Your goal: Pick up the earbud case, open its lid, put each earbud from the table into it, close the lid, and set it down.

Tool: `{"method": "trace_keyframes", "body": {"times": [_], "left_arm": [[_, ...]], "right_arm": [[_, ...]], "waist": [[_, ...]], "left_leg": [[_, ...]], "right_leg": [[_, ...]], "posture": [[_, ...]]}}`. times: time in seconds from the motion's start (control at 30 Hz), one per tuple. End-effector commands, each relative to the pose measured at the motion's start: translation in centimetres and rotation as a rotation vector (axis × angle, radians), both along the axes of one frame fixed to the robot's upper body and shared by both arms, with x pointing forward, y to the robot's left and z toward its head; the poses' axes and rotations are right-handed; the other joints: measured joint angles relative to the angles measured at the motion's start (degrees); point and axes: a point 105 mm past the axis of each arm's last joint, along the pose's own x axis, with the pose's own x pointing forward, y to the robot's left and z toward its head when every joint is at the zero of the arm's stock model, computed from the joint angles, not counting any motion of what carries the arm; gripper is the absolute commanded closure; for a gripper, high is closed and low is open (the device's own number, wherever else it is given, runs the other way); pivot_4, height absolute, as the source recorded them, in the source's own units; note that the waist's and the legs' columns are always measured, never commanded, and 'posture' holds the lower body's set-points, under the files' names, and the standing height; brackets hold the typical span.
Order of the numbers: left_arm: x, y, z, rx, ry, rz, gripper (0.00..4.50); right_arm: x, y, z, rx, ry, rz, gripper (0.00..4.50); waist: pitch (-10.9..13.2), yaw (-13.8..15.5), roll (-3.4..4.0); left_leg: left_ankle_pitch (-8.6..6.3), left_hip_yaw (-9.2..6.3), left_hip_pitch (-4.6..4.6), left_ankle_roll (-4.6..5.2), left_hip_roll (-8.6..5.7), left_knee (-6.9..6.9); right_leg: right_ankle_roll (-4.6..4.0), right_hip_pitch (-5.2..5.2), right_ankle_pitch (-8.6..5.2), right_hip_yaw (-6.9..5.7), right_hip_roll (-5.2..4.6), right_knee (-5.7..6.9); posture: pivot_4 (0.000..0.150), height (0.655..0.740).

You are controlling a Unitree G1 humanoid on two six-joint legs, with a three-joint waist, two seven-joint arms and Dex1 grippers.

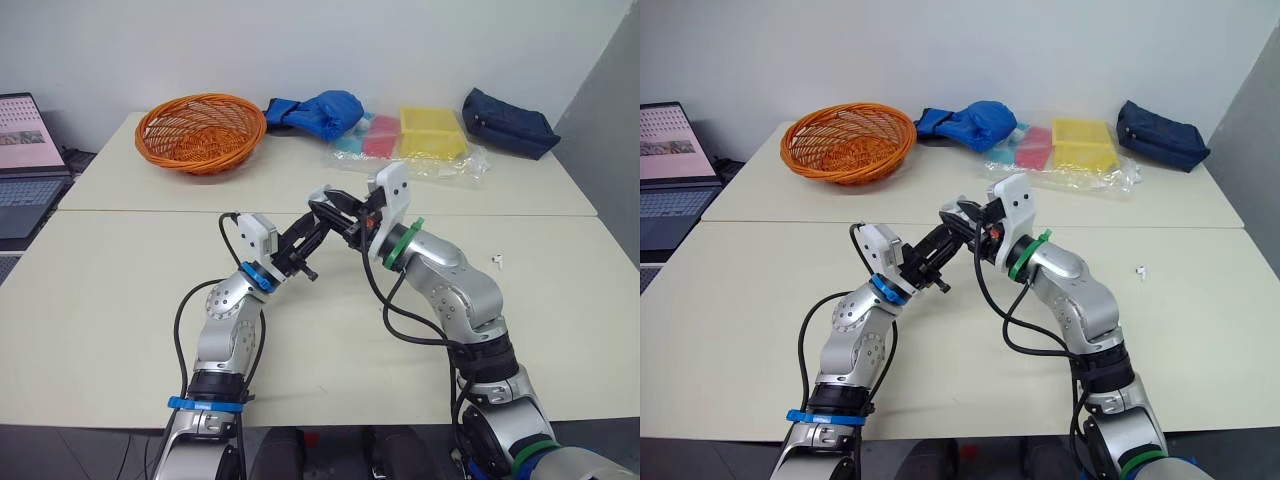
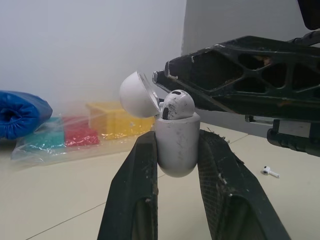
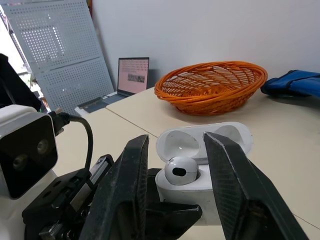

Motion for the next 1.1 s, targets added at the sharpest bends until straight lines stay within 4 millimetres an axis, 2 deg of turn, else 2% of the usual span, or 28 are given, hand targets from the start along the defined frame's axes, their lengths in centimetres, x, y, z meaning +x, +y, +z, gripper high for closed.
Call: {"method": "trace_keyframes", "body": {"times": [0.03, 0.13, 0.23, 0.27, 0.37, 0.47, 0.53, 0.6, 0.67, 0.87, 1.1], "left_arm": [[-0.5, 0.5, 1.5, -0.003, -0.069, -0.001, 3.77], [-0.4, 0.6, 1.4, -0.001, -0.069, 0.001, 3.77], [-0.4, 1.0, 1.3, 0.003, -0.068, 0.008, 3.77], [-0.5, 1.0, 1.3, 0.008, -0.071, 0.007, 3.77], [-0.7, 0.8, 1.2, 0.018, -0.079, -0.003, 3.77], [-0.6, 0.7, 1.3, 0.009, -0.073, 0.001, 3.77], [-0.6, 0.5, 1.2, 0.008, -0.068, -0.004, 3.77], [-0.7, 0.2, 1.1, 0.010, -0.064, -0.015, 3.77], [-0.6, 0.0, 1.3, 0.010, -0.068, -0.024, 3.77], [-0.4, -0.2, 1.6, 0.019, -0.074, -0.025, 3.77], [-0.7, 0.1, 1.5, 0.028, -0.070, -0.023, 3.77]], "right_arm": [[-2.7, -1.3, 4.8, -0.007, -0.166, 0.082, 2.72], [-3.7, -2.8, 5.8, -0.037, -0.160, 0.110, 2.72], [-3.1, -8.0, 5.8, -0.116, -0.123, -0.055, 2.72], [-2.4, -10.2, 5.1, -0.146, -0.084, -0.153, 2.72], [-0.9, -14.4, 2.9, -0.225, -0.024, -0.364, 2.72], [0.1, -18.2, 0.6, -0.245, 0.050, -0.554, 2.06], [0.6, -21.0, -2.8, -0.301, 0.137, -0.691, 1.47], [0.9, -23.1, -5.6, -0.358, 0.217, -0.791, 1.47], [1.5, -24.9, -7.4, -0.359, 0.276, -0.880, 1.47], [2.6, -27.2, -10.3, -0.364, 0.349, -1.025, 1.47], [4.0, -26.3, -11.5, -0.317, 0.365, -0.995, 1.47]], "waist": [[0.01, 0.00, 0.01], [0.00, -0.02, 0.00], [0.00, 0.26, 0.00], [0.00, 0.36, -0.01], [0.00, 0.23, -0.01], [0.00, -0.13, -0.01], [0.00, -0.16, -0.01], [0.00, -0.12, 0.00], [0.00, -0.24, 0.01], [0.00, -0.26, 0.01], [0.00, -0.22, 0.01]], "left_leg": [[0.00, 0.00, -0.02, 0.00, -0.01, 0.00], [0.00, 0.01, -0.05, 0.00, -0.01, -0.02], [0.00, -0.07, -0.06, 0.00, 0.00, -0.07], [0.00, -0.09, -0.10, 0.00, -0.01, -0.06], [0.00, 0.02, -0.10, 0.00, -0.06, -0.06], [-0.01, 0.07, -0.09, 0.00, -0.07, -0.07], [0.00, 0.09, -0.07, 0.00, -0.05, -0.08], [0.00, 0.02, -0.04, 0.00, -0.03, -0.09], [0.00, 0.05, -0.02, 0.00, -0.04, -0.09], [0.00, 0.16, 0.07, 0.01, -0.04, -0.06], [0.00, 0.16, 0.03, 0.00, -0.05, -0.09]], "right_leg": [[0.00, 0.00, 0.00, 0.00, -0.02, -0.02], [0.00, -0.02, 0.00, 0.00, -0.04, -0.08], [-0.02, 0.00, -0.01, -0.06, -0.04, -0.12], [-0.02, 0.01, -0.01, -0.06, -0.05, -0.16], [-0.01, 0.04, -0.01, -0.01, -0.12, -0.26], [0.02, 0.03, 0.00, 0.04, -0.12, -0.27], [0.02, 0.00, 0.00, 0.07, -0.08, -0.23], [0.01, 0.01, 0.00, 0.04, -0.03, -0.21], [0.01, 0.01, 0.00, 0.06, -0.03, -0.19], [0.03, 0.02, 0.01, 0.17, 0.00, -0.13], [0.03, 0.02, 0.00, 0.18, 0.00, -0.18]], "posture": [[0.150, 0.7400], [0.150, 0.7400], [0.150, 0.7400], [0.150, 0.7400], [0.150, 0.7400], [0.150, 0.7400], [0.150, 0.7400], [0.150, 0.7400], [0.150, 0.7400], [0.150, 0.7400], [0.150, 0.7400]]}}
